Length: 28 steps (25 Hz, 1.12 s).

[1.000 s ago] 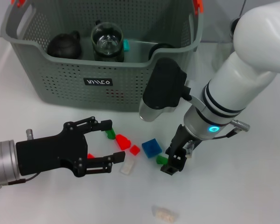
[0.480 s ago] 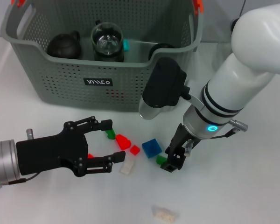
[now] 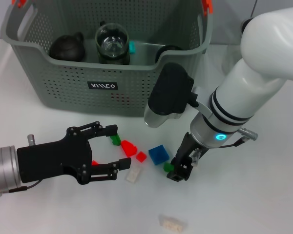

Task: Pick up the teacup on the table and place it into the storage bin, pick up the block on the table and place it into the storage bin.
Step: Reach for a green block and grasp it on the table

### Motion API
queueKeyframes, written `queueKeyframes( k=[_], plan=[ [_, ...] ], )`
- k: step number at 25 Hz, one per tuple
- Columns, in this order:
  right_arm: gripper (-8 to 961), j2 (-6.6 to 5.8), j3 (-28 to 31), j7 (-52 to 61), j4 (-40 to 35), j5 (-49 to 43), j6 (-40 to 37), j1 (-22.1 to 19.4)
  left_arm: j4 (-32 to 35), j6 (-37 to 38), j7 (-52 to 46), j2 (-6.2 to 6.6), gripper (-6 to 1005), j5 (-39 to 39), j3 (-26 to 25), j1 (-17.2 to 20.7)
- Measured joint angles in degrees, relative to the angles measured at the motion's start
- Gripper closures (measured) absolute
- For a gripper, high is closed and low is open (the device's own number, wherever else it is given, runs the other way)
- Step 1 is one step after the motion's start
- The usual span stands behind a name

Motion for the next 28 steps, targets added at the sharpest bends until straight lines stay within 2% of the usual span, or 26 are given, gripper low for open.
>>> queueKeyframes(
  k=[4,12,28],
  plan=[
    [565,0.02,-0.1,0.0,0.0,0.3,0.1,0.0,0.0,-0.3,0.0,0.0,155,0.0,0.0,0.0],
    [861,0.02,-0.1,0.3,0.5,0.4,1.2,0.1,-0.1,-0.5,0.1,0.0,155,0.1,0.0,0.1],
    [859,-0.74,1.1,0.4,-3.7,-0.1,-1.6,-1.3,-0.1,0.1,0.0,0.0,155,0.0,0.0,0.6]
  ],
)
